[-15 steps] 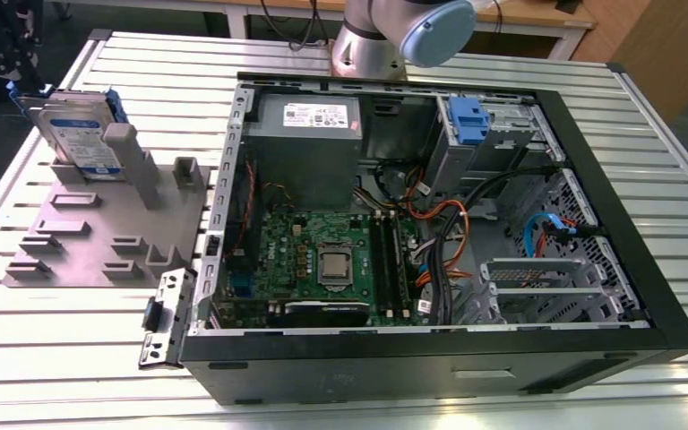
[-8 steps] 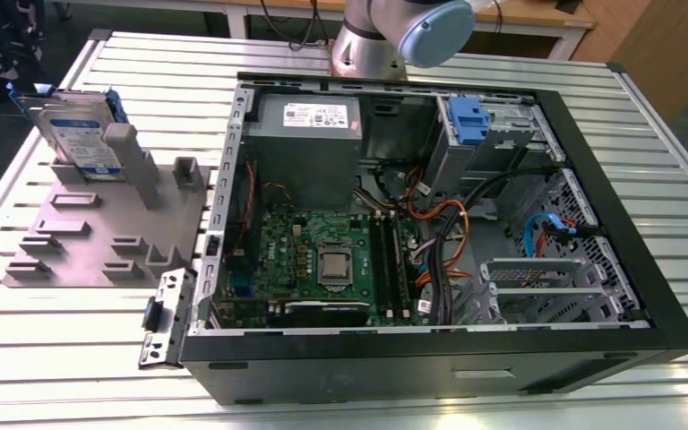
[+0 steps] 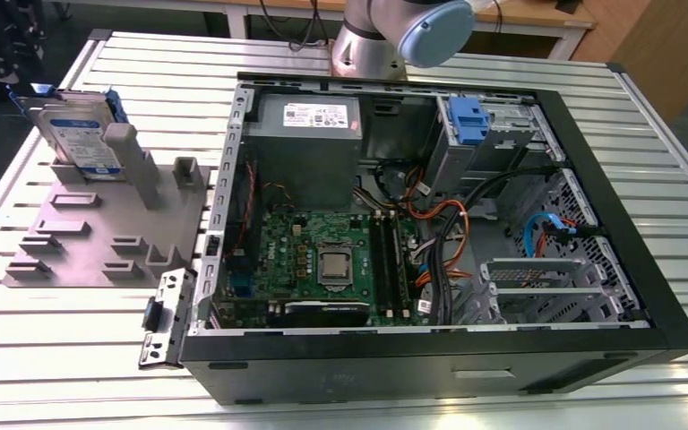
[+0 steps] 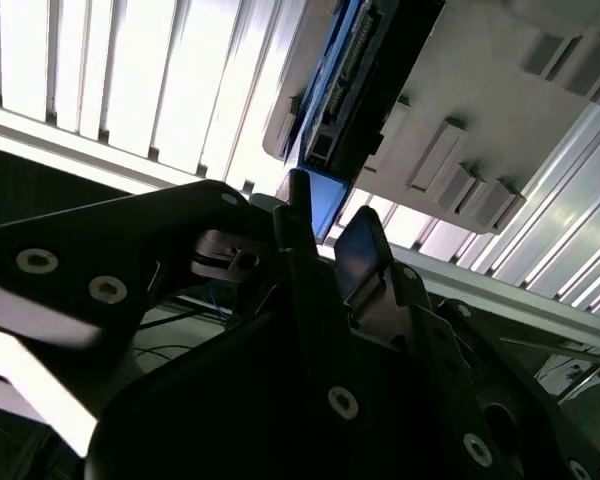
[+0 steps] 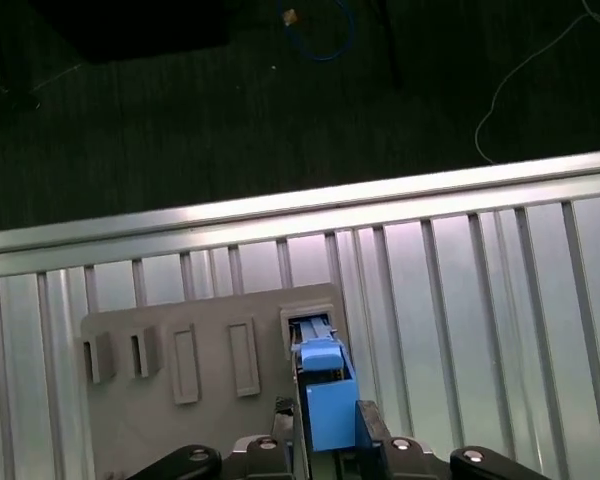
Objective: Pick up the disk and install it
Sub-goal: 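Pick up the disk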
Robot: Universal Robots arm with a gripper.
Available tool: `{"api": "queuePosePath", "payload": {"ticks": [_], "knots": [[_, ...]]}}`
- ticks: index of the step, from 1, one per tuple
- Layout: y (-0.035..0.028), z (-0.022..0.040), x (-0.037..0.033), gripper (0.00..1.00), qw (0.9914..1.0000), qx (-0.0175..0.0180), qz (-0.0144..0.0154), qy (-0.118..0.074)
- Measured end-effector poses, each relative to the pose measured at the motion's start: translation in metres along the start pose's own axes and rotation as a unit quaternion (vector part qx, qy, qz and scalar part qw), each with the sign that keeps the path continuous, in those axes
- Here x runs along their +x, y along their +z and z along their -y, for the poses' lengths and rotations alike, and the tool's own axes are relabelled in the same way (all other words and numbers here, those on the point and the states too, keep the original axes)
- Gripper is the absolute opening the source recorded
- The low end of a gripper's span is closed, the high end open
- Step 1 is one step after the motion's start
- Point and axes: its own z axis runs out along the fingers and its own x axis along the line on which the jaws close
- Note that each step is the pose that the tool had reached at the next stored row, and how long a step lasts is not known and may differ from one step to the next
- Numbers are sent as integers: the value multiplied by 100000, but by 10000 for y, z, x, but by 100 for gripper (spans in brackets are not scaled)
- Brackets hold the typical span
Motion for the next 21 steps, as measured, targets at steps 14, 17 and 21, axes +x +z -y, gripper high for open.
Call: {"api": "queuePosePath", "payload": {"ticks": [14,17,21], "knots": [[68,-75,5,45,99988,1251,-334,-904],[82,-75,4,45,99987,1287,-339,-904],[101,-77,-5,45,99987,1291,-325,-901]]}}
